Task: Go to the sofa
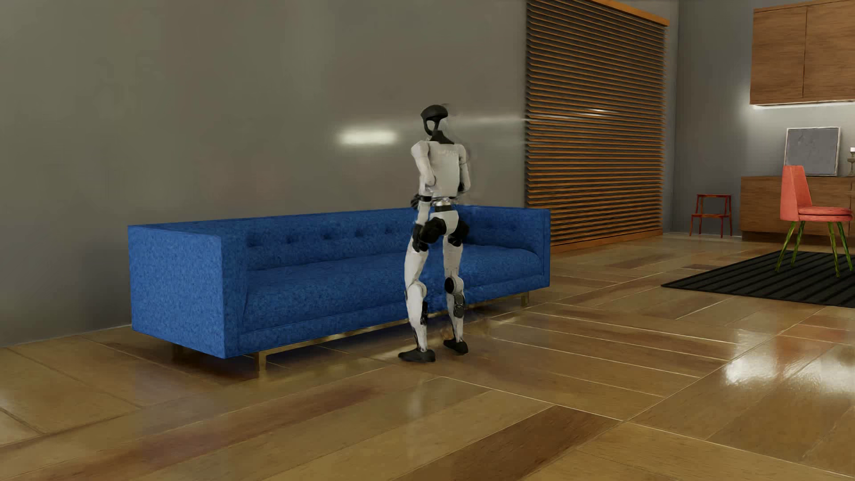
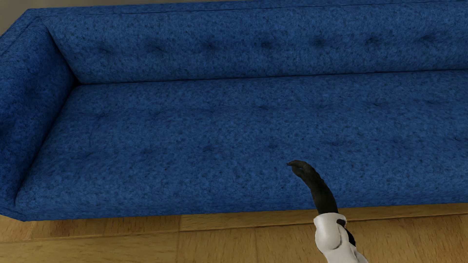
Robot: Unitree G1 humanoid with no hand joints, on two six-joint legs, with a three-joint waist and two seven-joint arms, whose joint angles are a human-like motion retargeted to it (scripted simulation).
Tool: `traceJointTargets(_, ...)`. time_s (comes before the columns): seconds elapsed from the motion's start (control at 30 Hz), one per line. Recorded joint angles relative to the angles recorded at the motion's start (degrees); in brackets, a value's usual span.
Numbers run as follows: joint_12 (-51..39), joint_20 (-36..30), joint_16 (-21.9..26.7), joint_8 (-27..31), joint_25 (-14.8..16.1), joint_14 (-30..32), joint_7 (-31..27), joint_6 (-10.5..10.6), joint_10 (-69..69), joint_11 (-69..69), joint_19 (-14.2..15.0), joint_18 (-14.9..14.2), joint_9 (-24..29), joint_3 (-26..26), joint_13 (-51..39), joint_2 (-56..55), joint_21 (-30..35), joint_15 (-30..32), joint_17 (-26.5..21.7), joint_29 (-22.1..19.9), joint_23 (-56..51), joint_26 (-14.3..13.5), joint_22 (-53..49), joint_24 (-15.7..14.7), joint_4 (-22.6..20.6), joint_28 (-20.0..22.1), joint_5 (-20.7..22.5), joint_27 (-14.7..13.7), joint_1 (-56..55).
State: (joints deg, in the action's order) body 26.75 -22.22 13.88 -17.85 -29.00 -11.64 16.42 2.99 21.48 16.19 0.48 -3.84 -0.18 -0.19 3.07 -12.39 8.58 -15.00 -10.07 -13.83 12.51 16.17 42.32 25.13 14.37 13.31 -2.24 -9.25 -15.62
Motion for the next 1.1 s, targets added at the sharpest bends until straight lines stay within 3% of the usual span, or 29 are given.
traceJointTargets(0.17,-12.2,2.0,-1.4,-3.7,-2.9,1.2,-2.9,-1.1,-2.2,-0.3,1.8,0.5,-0.1,-0.5,6.9,1.5,-7.4,-0.1,3.4,2.0,14.3,0.0,-2.0,1.3,-4.2,2.1,-3.8,9.5,0.1)
traceJointTargets(0.33,-25.5,2.0,-2.3,-4.5,-8.1,-0.1,-3.5,-2.1,-1.2,0.9,3.6,2.3,0.3,-0.8,13.0,1.6,-8.5,-0.3,3.6,8.9,31.0,-3.9,-11.6,6.4,-6.7,2.7,-6.6,18.3,-0.1)
traceJointTargets(0.43,-28.9,1.5,-2.4,-2.7,-10.2,-1.2,-1.9,-2.6,-0.3,2.7,4.4,3.3,0.8,-1.8,15.4,0.5,-9.6,-0.8,3.8,11.0,35.1,-6.0,-17.8,7.9,-7.3,1.7,-7.8,21.3,0.0)
traceJointTargets(0.57,-29.6,0.4,-1.6,2.4,-10.5,-3.1,2.7,-3.1,1.1,6.2,5.7,4.5,1.2,-2.9,16.5,-2.5,-12.2,-1.3,4.4,12.1,33.0,-5.3,-17.5,7.2,-7.5,-1.1,-8.9,19.8,0.9)
traceJointTargets(0.7,-28.0,-1.6,-2.0,7.8,-11.4,-4.3,8.2,-3.3,0.6,5.3,7.0,5.5,1.0,-3.0,14.2,-3.3,-13.2,-0.4,4.9,8.3,28.1,1.1,-4.8,4.8,-7.5,-4.6,-8.4,16.2,3.0)
traceJointTargets(0.77,-25.8,-2.9,-2.4,10.1,-11.3,-4.8,10.6,-3.3,0.4,4.8,7.5,5.8,0.8,-3.0,11.5,-3.9,-12.5,0.5,5.4,8.4,26.4,3.9,2.1,3.6,-7.2,-6.1,-7.9,16.1,3.8)
traceJointTargets(0.93,-19.3,-6.0,-2.6,13.0,-10.6,-5.7,14.3,-3.0,0.3,3.4,8.1,6.1,0.4,-2.0,8.7,-3.9,-9.7,2.4,5.0,9.3,24.6,3.6,9.3,0.5,-6.6,-5.5,-7.1,13.3,5.2)
traceJointTargets(1.1,-18.7,-5.4,-2.1,12.8,-11.5,-7.0,14.0,-2.8,2.4,3.7,8.6,6.1,0.1,-0.3,7.9,-3.0,-7.1,2.0,4.7,11.1,28.0,3.3,7.3,-1.0,-6.6,-3.8,-7.7,14.6,5.2)
